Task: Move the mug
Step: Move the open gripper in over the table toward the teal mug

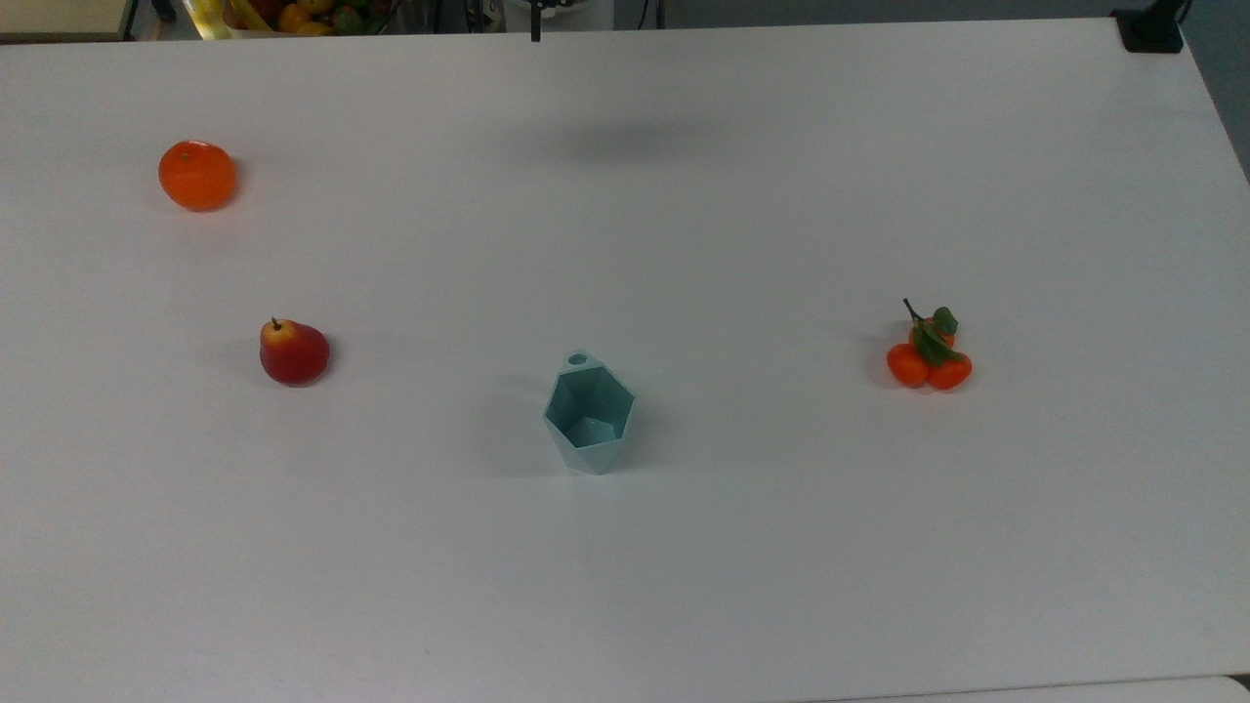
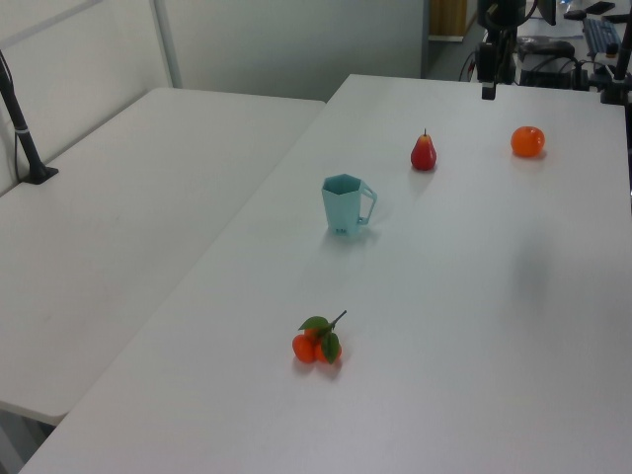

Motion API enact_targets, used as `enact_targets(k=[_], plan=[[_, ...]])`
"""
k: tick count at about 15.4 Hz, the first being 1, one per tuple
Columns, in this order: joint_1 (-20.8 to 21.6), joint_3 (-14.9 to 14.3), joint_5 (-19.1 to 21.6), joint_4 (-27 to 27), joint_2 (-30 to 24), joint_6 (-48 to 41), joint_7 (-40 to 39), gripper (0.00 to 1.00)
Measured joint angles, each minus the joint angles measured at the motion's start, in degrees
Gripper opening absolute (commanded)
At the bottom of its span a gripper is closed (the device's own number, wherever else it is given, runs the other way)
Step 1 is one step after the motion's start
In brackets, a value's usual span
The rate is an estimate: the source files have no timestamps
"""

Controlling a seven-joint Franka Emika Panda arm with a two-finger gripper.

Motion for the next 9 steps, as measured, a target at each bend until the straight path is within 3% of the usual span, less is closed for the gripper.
enact_targets(k=[9], plan=[[0.04, -0.05, 0.06, -0.04, 0.64, 1.36, -0.91, 1.00]])
